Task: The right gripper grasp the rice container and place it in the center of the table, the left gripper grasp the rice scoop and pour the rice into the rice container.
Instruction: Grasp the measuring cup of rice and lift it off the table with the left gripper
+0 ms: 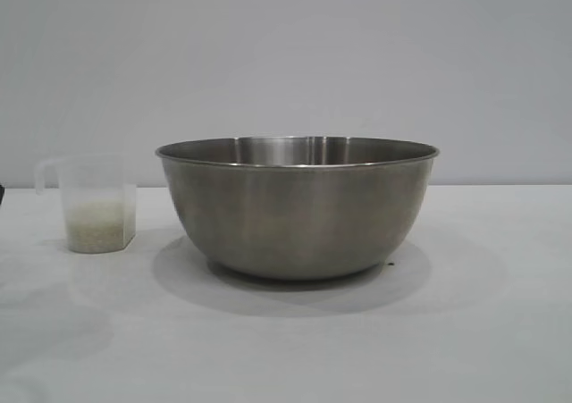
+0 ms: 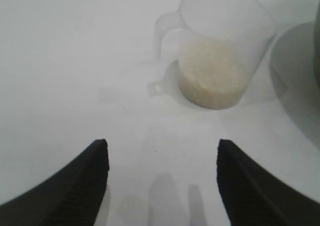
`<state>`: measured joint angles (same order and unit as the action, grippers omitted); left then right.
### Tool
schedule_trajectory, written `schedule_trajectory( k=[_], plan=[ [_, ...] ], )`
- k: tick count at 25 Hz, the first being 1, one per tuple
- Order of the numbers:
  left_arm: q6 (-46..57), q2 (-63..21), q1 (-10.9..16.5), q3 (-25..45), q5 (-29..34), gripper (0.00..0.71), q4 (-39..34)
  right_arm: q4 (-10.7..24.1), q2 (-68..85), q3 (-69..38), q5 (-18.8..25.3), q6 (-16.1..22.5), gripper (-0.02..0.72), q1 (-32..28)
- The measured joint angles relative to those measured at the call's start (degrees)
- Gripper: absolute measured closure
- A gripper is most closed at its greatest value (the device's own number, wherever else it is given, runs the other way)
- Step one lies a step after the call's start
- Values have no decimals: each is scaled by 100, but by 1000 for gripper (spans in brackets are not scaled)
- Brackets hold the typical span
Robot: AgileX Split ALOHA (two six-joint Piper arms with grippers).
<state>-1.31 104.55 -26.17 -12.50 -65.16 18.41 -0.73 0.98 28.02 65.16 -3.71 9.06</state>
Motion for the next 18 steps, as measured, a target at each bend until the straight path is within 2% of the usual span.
schedule_trajectory(
  k=[3, 8, 9, 10, 18],
  plan=[
    [-298, 62, 0, -170, 0, 483, 78, 0, 0, 0, 0, 0, 261, 0],
    [-372, 202, 0, -395, 0, 470, 254, 0, 0, 0, 0, 0, 261, 0],
    [-372, 233, 0, -444, 0, 426, 269, 0, 0, 0, 0, 0, 261, 0],
    [-380, 275, 0, -490, 0, 419, 285, 0, 0, 0, 0, 0, 261, 0],
    [-795, 640, 0, -817, 0, 423, 560, 0, 0, 0, 0, 0, 261, 0]
  ],
)
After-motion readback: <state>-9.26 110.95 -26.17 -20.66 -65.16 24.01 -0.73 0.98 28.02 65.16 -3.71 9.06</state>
